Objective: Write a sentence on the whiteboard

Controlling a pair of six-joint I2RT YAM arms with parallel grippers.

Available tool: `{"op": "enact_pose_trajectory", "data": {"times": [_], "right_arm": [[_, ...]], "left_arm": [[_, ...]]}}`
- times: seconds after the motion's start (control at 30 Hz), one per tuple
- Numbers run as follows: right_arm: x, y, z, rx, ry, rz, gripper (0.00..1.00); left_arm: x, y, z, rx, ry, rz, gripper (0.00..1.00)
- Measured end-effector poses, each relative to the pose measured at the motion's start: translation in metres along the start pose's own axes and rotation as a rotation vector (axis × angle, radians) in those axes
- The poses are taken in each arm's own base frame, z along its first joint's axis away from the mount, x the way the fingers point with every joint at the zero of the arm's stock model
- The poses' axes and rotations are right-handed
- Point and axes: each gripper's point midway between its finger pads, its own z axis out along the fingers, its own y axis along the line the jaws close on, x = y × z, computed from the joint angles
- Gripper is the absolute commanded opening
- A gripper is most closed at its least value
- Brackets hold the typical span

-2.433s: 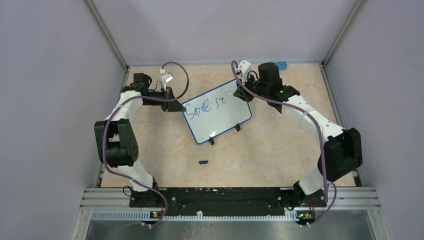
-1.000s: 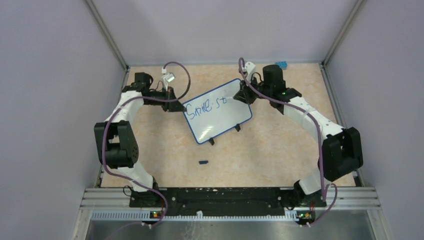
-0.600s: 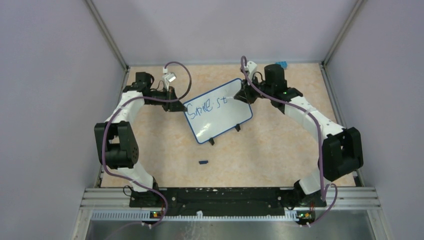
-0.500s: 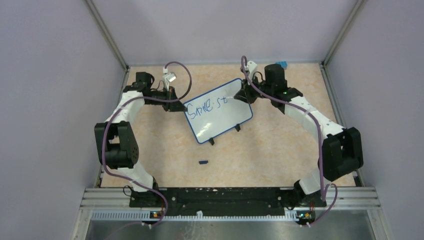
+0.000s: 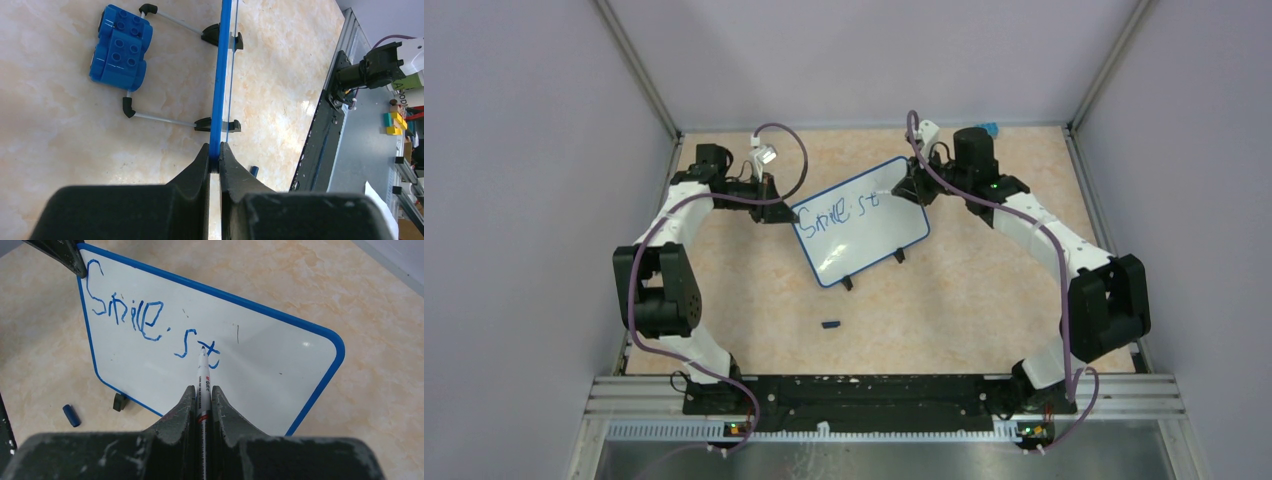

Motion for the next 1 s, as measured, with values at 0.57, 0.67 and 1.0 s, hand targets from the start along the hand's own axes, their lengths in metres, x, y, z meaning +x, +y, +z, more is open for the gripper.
{"op": "enact_pose_trajectory", "data": {"times": [0.57,0.67,1.0], "right_arm": [[0.003,-0.014,-0.001,0.082,0.017,-0.016,0.0],[0.006,-0.016,-0.001,0.089,0.028,-0.023,0.0],[0.016,-0.021,-0.003,0.119,0.063,-0.032,0.0]], "left_arm": [[0.0,-0.001,0.001,-0.005,0.005,0.007,0.0],[0.0,-0.001,0.001,-0.005,0.005,0.007,0.0],[0.0,-0.001,0.001,-0.004,0.006,0.007,0.0]]}}
